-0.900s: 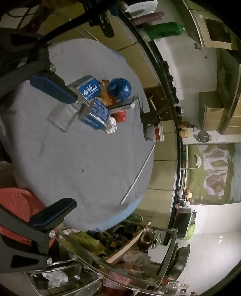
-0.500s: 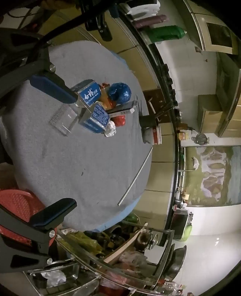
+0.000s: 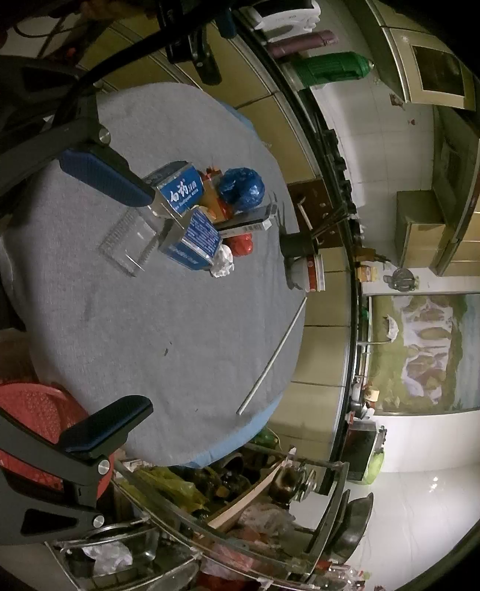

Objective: Collect trash

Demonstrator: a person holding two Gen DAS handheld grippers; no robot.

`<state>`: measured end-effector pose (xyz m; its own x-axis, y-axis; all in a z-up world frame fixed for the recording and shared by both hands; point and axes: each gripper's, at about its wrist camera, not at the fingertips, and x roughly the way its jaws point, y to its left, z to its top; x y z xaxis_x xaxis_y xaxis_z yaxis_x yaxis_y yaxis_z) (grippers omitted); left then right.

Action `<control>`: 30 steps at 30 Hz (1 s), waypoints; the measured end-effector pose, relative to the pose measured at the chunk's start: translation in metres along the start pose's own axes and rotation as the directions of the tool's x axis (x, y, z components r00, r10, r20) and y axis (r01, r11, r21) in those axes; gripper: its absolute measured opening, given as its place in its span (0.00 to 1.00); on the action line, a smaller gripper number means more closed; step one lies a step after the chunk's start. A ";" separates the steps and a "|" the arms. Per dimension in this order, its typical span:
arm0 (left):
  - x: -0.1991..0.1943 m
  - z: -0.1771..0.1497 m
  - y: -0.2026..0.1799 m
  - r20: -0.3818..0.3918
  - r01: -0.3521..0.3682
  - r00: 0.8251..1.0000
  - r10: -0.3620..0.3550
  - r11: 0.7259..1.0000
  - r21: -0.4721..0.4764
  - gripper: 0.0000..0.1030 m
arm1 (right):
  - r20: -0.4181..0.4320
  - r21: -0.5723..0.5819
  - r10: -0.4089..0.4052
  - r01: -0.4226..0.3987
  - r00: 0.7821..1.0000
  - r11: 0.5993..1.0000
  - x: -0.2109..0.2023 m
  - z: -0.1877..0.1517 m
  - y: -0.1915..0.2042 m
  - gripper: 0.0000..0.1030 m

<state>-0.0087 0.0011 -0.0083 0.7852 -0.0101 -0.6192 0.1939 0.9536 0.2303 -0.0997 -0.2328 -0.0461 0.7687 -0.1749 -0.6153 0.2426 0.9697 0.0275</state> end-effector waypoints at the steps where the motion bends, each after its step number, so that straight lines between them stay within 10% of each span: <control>1: 0.000 0.000 0.000 0.000 0.001 1.000 -0.001 1.000 0.002 1.00 | -0.001 0.000 0.000 0.000 1.000 1.000 0.000 0.000 0.000 1.00; 30: 0.008 -0.002 -0.014 -0.032 0.031 0.999 -0.030 0.999 0.042 1.00 | -0.039 0.041 0.024 -0.023 0.999 0.999 0.017 -0.005 -0.008 1.00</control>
<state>-0.0064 -0.0120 -0.0182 0.7596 -0.0288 -0.6498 0.2427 0.9394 0.2420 -0.0915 -0.2422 -0.0613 0.7509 -0.1444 -0.6445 0.2489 0.9657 0.0736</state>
